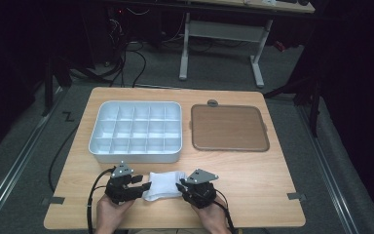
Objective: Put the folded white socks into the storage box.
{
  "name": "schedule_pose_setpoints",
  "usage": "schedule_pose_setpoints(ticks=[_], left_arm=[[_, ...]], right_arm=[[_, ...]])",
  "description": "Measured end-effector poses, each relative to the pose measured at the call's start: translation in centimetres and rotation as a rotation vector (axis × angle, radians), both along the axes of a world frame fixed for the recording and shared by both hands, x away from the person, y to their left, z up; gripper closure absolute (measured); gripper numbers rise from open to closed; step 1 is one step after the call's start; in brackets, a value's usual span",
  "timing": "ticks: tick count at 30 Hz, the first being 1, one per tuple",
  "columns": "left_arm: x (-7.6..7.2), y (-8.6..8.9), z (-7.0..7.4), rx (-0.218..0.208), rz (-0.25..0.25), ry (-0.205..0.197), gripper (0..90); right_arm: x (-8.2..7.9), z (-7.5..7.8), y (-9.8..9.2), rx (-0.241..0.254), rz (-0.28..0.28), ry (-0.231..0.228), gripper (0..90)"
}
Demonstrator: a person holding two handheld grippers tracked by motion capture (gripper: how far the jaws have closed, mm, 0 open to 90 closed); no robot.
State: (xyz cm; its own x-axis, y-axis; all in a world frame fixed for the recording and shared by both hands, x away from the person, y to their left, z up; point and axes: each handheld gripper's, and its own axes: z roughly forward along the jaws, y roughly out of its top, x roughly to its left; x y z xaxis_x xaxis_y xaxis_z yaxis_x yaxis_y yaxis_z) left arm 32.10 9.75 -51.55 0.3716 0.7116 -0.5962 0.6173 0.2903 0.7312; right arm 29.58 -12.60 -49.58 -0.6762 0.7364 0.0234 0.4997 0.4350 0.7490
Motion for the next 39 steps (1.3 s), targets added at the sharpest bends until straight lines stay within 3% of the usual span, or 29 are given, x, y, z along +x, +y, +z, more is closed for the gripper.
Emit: schedule_pose_setpoints(ticks=[5,9,11,13,17,23,27,30,33,35,39], left_arm=[[-0.4,-0.8,-0.2,0.000,-0.028,-0.033,51.5],[-0.5,-1.5,-0.8,0.006,-0.054,-0.028,50.8],[-0.5,-1.7,-1.0,0.013,-0.051,-0.027,50.8],[-0.6,-2.1,-2.0,0.106,-0.040,-0.058,50.9],[-0.8,-2.2,-2.3,0.112,-0.028,-0.073,50.0],[-0.5,-2.7,-2.4,0.131,-0.029,-0.081,49.0],[-0.7,-2.6,-2.5,0.130,-0.028,-0.094,48.9],[-0.5,-2.6,-2.4,0.133,-0.038,-0.087,48.5],[-0.4,-2.8,-2.3,0.147,-0.035,-0.074,47.4],[-0.2,-2.9,-2.1,0.157,-0.036,-0.049,46.6],[0.1,-2.8,-1.9,0.146,-0.046,-0.022,47.3]], right_arm=[[0.7,-1.7,0.3,-0.041,-0.019,0.054,72.1],[0.9,-2.2,-0.2,-0.024,-0.013,0.084,78.6],[0.9,-2.2,-0.1,-0.030,-0.008,0.080,81.7],[0.7,-2.2,0.1,-0.050,-0.004,0.061,85.3],[-0.1,-1.8,-0.5,-0.036,-0.031,0.008,86.5],[0.2,-2.2,-1.0,-0.065,-0.052,0.034,86.4],[0.4,-2.4,-0.9,-0.072,-0.055,0.018,86.1],[0.2,-2.6,-0.9,-0.076,-0.054,-0.003,86.1],[0.2,-2.6,-0.9,-0.071,-0.054,0.008,85.9],[0.2,-2.5,-0.8,-0.085,-0.047,0.001,85.8],[0.3,-2.7,-1.1,-0.062,-0.045,-0.001,85.3]])
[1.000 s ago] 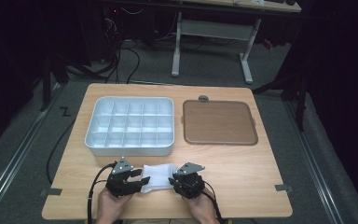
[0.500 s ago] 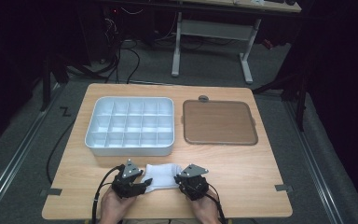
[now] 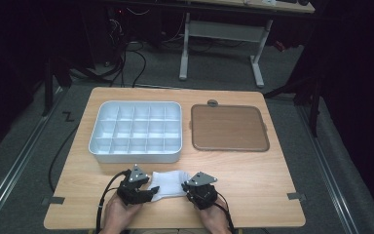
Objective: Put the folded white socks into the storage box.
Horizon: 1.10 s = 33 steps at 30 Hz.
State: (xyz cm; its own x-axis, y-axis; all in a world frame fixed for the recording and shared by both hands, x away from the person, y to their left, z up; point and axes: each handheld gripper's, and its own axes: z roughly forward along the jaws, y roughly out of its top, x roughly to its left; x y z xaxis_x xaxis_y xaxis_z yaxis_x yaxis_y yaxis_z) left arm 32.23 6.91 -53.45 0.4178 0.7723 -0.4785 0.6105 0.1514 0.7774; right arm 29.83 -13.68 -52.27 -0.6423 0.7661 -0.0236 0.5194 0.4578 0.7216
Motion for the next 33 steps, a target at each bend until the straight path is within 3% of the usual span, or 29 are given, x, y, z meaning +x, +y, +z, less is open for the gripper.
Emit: schedule_pose_setpoints(ticks=[7,9,15,19,20,27,30,33], left_arm=[[0.1,0.1,0.4,-0.018,0.008,0.051,45.9],[0.1,0.4,0.8,-0.044,0.023,0.016,46.9],[1.5,1.2,2.4,-0.113,0.073,0.021,47.0],[2.5,1.5,2.7,-0.118,0.099,0.031,46.8],[3.0,1.6,2.8,-0.128,0.107,0.051,46.2],[3.8,1.6,2.8,-0.127,0.114,0.059,46.0],[4.2,1.5,2.8,-0.129,0.113,0.073,45.8],[4.6,1.5,2.4,-0.123,0.121,0.094,45.5]], right_arm=[[0.0,0.1,-0.1,0.003,-0.002,0.003,83.1],[0.1,0.2,-0.2,0.021,0.008,0.010,80.1],[-0.1,0.7,-0.2,0.023,0.016,-0.001,73.9],[-0.2,1.2,-0.1,0.028,0.008,-0.018,73.0],[-0.2,1.7,0.0,0.040,-0.001,-0.027,73.2],[-0.3,2.7,0.8,0.035,0.013,-0.047,80.0],[-0.3,3.1,1.4,0.049,0.037,-0.076,84.7],[-0.1,3.1,1.9,0.066,0.051,-0.074,86.8]])
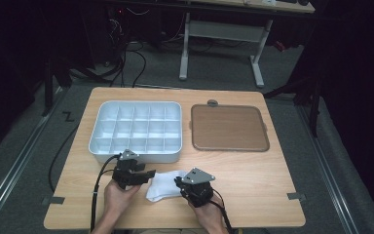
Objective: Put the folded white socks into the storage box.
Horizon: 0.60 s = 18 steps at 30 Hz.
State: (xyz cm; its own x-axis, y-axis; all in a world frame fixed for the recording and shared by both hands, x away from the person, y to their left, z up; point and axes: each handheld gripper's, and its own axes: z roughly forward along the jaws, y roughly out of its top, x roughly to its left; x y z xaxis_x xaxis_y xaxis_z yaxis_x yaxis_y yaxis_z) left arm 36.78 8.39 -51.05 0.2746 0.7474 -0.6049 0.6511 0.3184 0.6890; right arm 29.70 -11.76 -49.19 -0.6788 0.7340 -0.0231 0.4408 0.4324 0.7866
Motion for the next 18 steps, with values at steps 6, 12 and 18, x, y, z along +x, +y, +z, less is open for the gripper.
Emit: schedule_pose_setpoints(ticks=[6,12,18], left_arm=[[0.3,-0.2,-0.3,-0.008,0.002,0.026,45.1],[0.3,-0.7,-0.7,-0.007,-0.011,0.054,44.6],[0.2,-1.1,-1.1,-0.004,-0.007,0.059,45.5]], right_arm=[[0.7,-0.8,1.5,-0.005,0.029,0.035,87.5],[0.9,-1.6,2.1,-0.024,0.035,0.058,87.5],[0.9,-1.9,1.6,-0.039,0.026,0.064,87.3]])
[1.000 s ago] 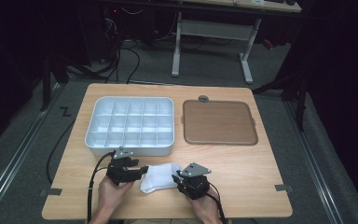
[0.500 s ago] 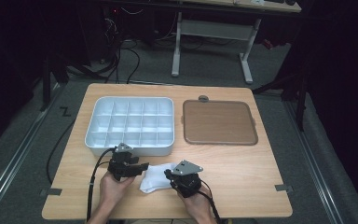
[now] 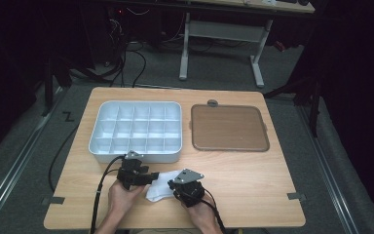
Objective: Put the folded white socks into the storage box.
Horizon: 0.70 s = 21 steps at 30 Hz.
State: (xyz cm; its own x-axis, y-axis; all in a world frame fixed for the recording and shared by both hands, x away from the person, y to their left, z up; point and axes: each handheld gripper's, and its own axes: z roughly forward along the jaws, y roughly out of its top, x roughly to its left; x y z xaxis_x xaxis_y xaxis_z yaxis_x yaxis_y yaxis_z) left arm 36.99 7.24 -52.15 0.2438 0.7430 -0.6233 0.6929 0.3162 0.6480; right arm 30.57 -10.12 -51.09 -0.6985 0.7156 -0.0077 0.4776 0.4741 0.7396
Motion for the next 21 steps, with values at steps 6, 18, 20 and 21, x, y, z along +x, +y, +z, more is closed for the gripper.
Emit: schedule_pose_setpoints(ticks=[6,18,20,21], left_arm=[[-0.06,-0.34,-0.31,0.010,-0.012,0.008,47.8],[-0.53,-0.77,-0.45,0.063,-0.021,-0.018,45.1],[-0.53,-0.91,-0.45,0.068,-0.021,-0.020,45.5],[-0.56,-0.97,-0.44,0.072,-0.027,-0.020,46.1]], right_arm=[[-0.24,-0.44,-0.58,-0.001,-0.016,0.009,86.7],[-0.30,-0.94,-0.70,0.003,-0.016,0.027,86.1],[-0.34,-1.12,-0.67,0.007,-0.022,0.038,86.1],[-0.35,-1.14,-0.68,0.006,-0.022,0.037,86.1]])
